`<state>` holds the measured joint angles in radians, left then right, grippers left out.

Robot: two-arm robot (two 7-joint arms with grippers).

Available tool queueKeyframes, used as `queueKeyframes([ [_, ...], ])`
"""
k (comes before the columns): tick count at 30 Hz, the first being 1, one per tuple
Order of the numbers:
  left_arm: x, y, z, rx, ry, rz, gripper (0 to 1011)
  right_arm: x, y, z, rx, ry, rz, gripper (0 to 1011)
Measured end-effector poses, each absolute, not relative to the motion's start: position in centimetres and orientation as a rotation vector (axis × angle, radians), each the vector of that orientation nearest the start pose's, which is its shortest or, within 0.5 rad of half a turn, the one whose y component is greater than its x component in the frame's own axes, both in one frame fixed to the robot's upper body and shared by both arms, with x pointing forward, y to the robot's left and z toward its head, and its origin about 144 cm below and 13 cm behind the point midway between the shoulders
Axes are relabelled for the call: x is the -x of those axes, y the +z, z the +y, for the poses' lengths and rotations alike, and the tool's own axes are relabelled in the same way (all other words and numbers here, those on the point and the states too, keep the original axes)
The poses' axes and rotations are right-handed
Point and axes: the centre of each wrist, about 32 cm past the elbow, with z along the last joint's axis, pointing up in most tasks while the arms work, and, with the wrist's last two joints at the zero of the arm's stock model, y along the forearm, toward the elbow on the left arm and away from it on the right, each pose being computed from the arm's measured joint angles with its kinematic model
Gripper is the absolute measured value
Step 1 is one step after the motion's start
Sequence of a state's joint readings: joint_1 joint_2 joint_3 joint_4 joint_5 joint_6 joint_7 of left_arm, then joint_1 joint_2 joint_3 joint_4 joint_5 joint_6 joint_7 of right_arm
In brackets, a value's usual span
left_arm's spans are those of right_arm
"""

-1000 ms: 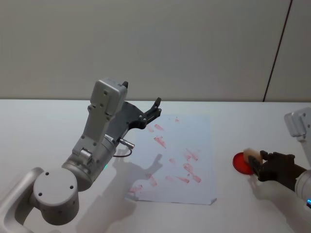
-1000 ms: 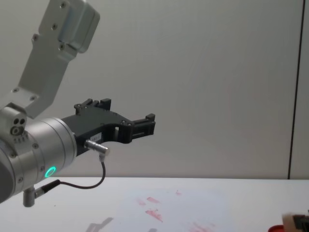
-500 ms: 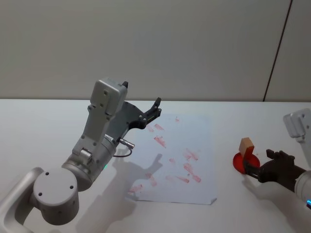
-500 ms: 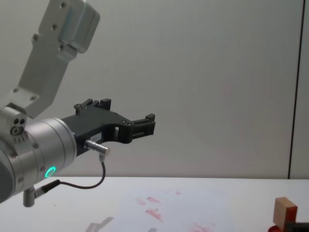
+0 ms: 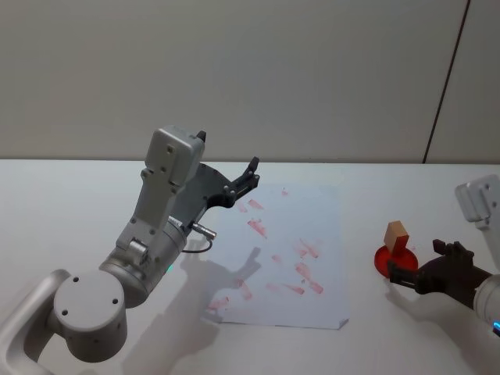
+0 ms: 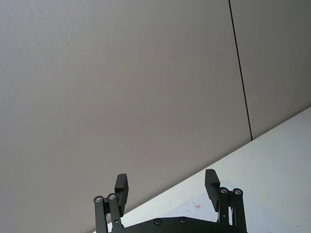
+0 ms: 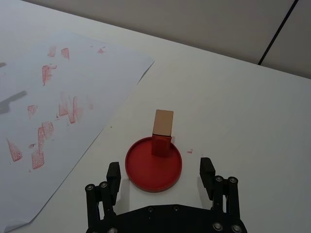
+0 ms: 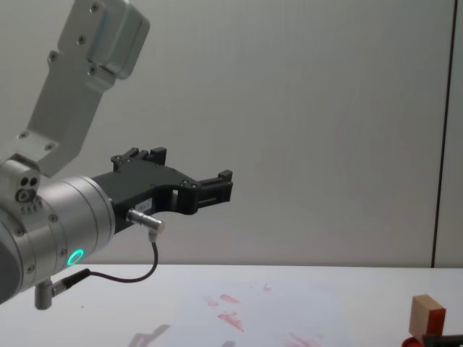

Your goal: Use the one hand to pick up the stamp and affix it onto the A4 paper.

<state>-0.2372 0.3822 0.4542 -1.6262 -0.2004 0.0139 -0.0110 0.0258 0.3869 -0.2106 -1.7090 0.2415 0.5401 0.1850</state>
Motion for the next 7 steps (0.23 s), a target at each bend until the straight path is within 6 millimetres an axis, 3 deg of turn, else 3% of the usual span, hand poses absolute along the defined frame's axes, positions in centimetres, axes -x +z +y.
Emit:
queueKeyframes([
  [7,-49.2,120.44,19.84,-0.061,1.124,-0.268,1003,-45.64,118.22,-26.13,0.46,-1.16,0.232,1001],
])
